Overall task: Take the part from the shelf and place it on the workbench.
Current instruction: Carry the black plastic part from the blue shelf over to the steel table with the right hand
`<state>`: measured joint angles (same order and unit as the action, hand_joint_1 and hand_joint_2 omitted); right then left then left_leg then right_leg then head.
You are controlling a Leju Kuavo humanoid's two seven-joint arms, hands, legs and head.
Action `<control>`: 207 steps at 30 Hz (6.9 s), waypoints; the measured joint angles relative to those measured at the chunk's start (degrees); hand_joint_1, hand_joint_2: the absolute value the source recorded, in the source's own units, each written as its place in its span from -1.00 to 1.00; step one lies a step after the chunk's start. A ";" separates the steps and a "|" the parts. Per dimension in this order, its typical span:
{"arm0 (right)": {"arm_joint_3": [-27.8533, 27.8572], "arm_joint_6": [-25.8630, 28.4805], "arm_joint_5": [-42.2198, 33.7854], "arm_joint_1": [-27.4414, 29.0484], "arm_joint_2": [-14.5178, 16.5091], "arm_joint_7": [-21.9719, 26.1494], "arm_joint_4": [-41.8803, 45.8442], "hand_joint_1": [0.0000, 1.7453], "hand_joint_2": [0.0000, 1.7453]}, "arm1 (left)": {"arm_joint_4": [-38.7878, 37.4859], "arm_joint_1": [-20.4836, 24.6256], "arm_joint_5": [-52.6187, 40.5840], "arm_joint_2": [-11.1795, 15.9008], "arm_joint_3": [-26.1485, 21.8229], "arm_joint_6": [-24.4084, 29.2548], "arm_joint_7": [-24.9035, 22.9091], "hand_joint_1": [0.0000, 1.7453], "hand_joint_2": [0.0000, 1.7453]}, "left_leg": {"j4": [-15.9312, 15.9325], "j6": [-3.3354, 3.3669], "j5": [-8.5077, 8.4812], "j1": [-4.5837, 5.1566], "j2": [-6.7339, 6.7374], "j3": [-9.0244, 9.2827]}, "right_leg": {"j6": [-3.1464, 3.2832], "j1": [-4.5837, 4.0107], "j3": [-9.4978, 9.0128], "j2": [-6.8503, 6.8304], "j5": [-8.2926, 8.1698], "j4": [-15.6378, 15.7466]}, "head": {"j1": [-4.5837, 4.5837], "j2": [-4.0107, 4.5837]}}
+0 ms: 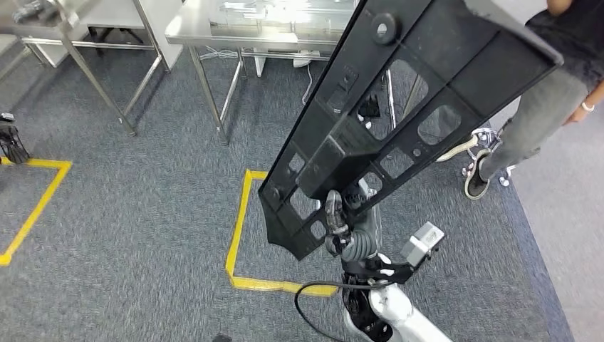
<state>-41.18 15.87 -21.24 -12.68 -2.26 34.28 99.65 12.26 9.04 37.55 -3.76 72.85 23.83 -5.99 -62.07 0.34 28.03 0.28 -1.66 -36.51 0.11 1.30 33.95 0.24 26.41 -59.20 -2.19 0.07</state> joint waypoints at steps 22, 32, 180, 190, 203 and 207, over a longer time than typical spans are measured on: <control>-0.04 0.06 -0.39 0.18 -0.05 -0.16 -0.16 1.00 1.00 | -0.01 -0.11 0.24 -0.12 0.02 -0.28 0.48 -1.00 1.00 | 3.78 2.29 -1.58 -0.30 0.85 2.41 | -2.14 -0.22 5.51 -0.39 2.95 -10.40 | 0.30 0.00; -0.04 0.06 -0.73 0.05 -0.01 -0.23 -0.40 1.00 1.00 | 0.01 0.00 0.26 -0.13 0.04 -0.34 0.80 -1.00 1.00 | -4.46 -0.55 3.56 -0.30 0.98 -0.76 | 0.20 0.00 -0.12 -0.34 -0.06 0.26 | -0.15 0.00; 1.17 2.04 -3.75 0.35 0.52 0.22 -2.87 1.00 1.00 | -0.08 0.11 1.28 -0.55 0.39 -0.86 1.31 -1.00 1.00 | 3.21 0.98 1.43 0.11 1.12 4.90 | -1.50 -0.22 2.16 0.18 -0.47 -1.30 | 0.42 0.00; 1.21 2.04 -3.93 0.34 0.60 0.21 -2.90 1.00 1.00 | -0.08 -0.13 1.31 -0.53 0.41 -0.86 0.99 -1.00 1.00 | -9.18 -0.47 1.84 -0.46 1.35 -4.50 | 0.22 -0.01 -1.18 0.32 1.74 -0.54 | -0.33 0.00; 1.25 2.09 -3.76 0.06 0.55 0.01 -2.90 1.00 1.00 | -0.08 0.13 1.27 -0.58 0.48 -0.92 0.95 -1.00 1.00 | 6.22 2.57 -2.40 -0.03 1.42 4.19 | -1.98 -0.67 6.04 0.13 7.46 -13.80 | 0.43 0.00; 1.25 2.11 -3.75 0.17 0.51 -0.06 -2.95 1.00 1.00 | -0.08 -0.16 1.27 -0.60 0.48 -0.99 0.95 -1.00 1.00 | 5.06 1.89 -0.15 -0.32 1.20 5.62 | -2.72 0.23 4.73 -0.09 -0.20 -6.46 | 0.54 0.00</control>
<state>-39.93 17.99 -24.99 -12.51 -1.75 34.22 96.70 12.17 8.88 38.82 -4.36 73.33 22.83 -5.05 -57.01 2.23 27.89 -0.04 -0.45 -30.90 -2.61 1.53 38.68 0.15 26.21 -65.66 -1.64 0.07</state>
